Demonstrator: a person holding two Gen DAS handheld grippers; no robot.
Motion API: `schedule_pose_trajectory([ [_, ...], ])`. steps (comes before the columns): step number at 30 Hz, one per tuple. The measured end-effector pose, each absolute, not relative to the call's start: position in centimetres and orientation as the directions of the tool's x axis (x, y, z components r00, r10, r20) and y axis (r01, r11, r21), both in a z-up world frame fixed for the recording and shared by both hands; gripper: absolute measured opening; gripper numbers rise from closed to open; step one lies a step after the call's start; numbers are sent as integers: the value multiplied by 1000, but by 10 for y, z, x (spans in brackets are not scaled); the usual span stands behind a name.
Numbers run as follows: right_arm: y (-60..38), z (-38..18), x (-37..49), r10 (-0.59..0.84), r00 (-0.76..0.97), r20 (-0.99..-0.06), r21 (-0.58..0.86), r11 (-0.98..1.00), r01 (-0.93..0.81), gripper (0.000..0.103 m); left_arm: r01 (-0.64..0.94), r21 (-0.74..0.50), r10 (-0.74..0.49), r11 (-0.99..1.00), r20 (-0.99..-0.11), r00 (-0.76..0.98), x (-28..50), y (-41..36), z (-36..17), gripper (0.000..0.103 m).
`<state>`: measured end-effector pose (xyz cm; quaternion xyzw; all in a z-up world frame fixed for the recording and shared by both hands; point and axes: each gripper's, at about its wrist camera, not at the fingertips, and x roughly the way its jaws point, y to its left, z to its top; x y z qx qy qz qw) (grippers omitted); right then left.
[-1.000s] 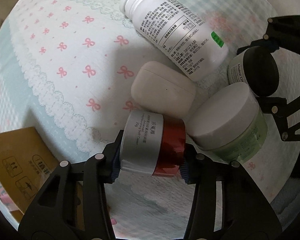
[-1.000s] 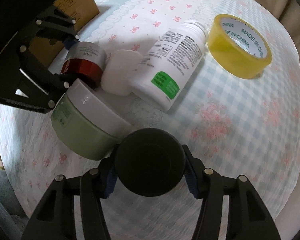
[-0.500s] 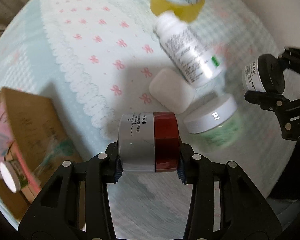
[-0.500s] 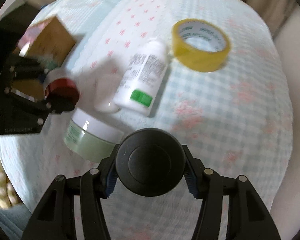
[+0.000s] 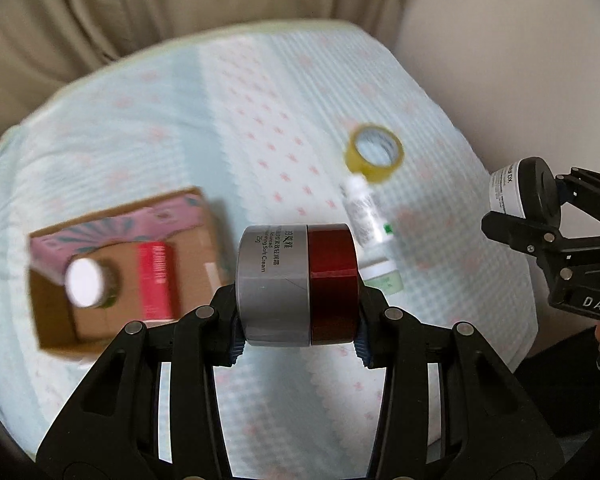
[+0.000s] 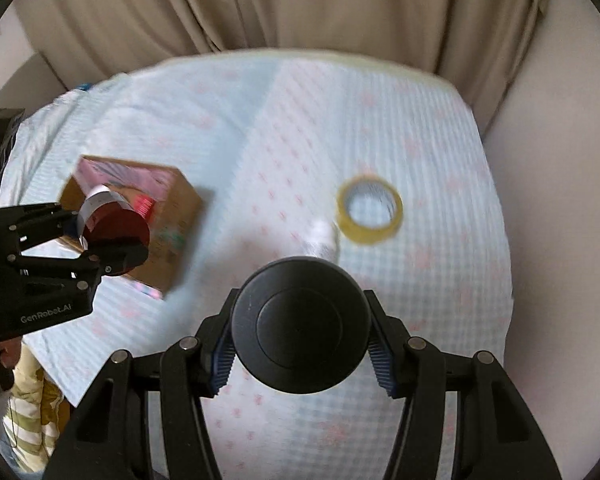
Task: Organize rigid objects
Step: 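Carry both jars over the cardboard box with both tools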
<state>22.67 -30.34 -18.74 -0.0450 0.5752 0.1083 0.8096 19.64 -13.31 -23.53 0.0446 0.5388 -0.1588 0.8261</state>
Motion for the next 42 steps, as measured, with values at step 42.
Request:
schedule_pose_trajectory([
  [42,11,-304,302,285,75,-956,288,957,39,53,195,-119,-147,974,-979,140,258,184,-370,38],
])
